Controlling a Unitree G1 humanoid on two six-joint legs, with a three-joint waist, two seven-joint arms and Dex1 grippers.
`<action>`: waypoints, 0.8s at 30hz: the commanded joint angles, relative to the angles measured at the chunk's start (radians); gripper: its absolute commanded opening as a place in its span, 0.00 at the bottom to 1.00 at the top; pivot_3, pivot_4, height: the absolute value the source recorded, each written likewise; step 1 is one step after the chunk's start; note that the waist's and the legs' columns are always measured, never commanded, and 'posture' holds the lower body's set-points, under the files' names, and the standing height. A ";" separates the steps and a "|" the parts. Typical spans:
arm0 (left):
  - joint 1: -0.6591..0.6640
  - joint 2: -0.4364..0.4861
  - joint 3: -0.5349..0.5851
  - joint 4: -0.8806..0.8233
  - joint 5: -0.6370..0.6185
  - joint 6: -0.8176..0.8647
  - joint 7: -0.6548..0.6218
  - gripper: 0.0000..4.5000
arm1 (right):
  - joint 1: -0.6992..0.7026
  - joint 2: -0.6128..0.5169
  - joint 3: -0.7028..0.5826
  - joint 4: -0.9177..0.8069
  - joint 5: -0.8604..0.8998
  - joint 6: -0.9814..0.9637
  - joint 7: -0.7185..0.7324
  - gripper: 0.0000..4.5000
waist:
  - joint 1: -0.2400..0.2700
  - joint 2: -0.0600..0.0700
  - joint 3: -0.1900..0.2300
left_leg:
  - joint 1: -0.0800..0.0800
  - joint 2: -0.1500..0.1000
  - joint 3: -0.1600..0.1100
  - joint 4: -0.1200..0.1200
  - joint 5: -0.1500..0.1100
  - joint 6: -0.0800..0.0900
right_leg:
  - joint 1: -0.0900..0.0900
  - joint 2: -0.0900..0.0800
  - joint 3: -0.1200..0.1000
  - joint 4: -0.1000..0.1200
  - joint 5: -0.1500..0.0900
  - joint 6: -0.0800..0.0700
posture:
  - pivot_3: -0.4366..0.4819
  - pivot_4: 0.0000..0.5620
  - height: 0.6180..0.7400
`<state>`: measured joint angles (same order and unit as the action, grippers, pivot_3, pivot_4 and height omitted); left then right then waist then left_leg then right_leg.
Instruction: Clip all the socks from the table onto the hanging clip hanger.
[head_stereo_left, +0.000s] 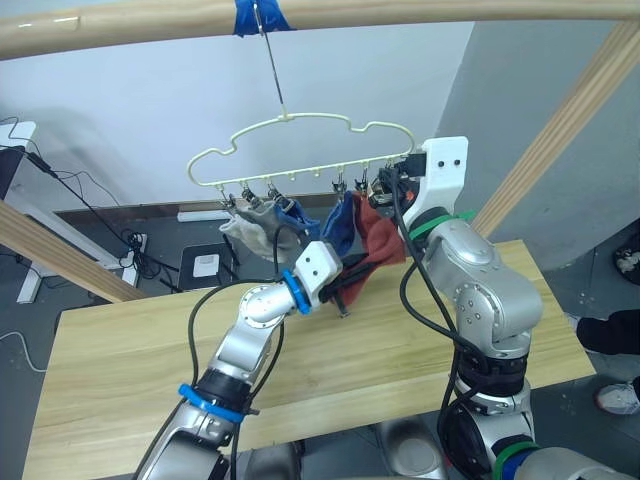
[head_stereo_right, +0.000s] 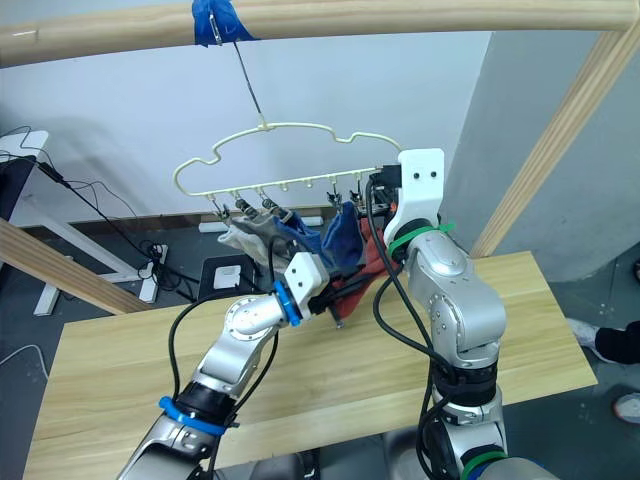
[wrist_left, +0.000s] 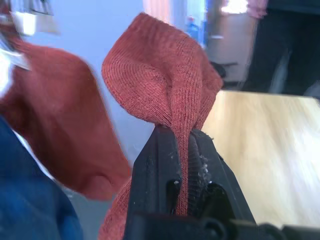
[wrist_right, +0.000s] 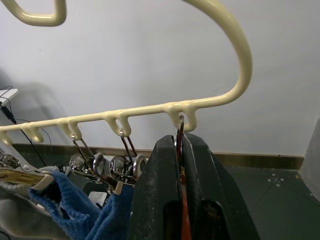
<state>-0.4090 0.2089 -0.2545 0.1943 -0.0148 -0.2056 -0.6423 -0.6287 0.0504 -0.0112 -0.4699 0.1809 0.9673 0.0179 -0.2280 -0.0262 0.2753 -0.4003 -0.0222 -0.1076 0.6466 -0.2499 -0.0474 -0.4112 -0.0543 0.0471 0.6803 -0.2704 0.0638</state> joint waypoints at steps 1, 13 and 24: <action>-0.003 -0.032 0.040 0.015 -0.025 0.019 0.049 0.00 | -0.017 0.000 0.000 -0.049 0.012 -0.013 -0.005 0.00 | -0.001 0.000 0.000 | 0.000 0.000 0.000 0.000 0.000 0.000 | 0.000 0.000 0.000 0.000 0.000 0.000 | 0.10 0.41 1.00; 0.021 -0.049 0.077 0.011 -0.059 -0.004 0.051 0.00 | -0.020 -0.007 -0.004 -0.047 0.010 -0.016 -0.007 0.00 | -0.020 0.000 0.000 | -0.001 0.000 0.000 0.000 0.000 0.000 | 0.000 0.000 0.000 0.000 0.000 0.000 | 0.10 0.41 1.00; 0.026 -0.071 0.094 -0.003 -0.072 0.003 0.082 0.00 | -0.019 -0.012 -0.003 -0.047 0.007 -0.015 -0.008 0.00 | -0.023 0.000 0.000 | -0.001 0.000 0.000 0.000 0.000 0.000 | 0.000 0.000 0.000 0.000 0.000 0.000 | 0.10 0.41 1.00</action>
<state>-0.3867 0.1479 -0.1678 0.2331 -0.0728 -0.1862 -0.5703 -0.6351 0.0391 -0.0124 -0.4700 0.1803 0.9673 0.0155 -0.2515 -0.0262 0.2752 -0.4008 -0.0220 -0.1080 0.6468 -0.2498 -0.0474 -0.4111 -0.0546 0.0471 0.6802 -0.2704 0.0638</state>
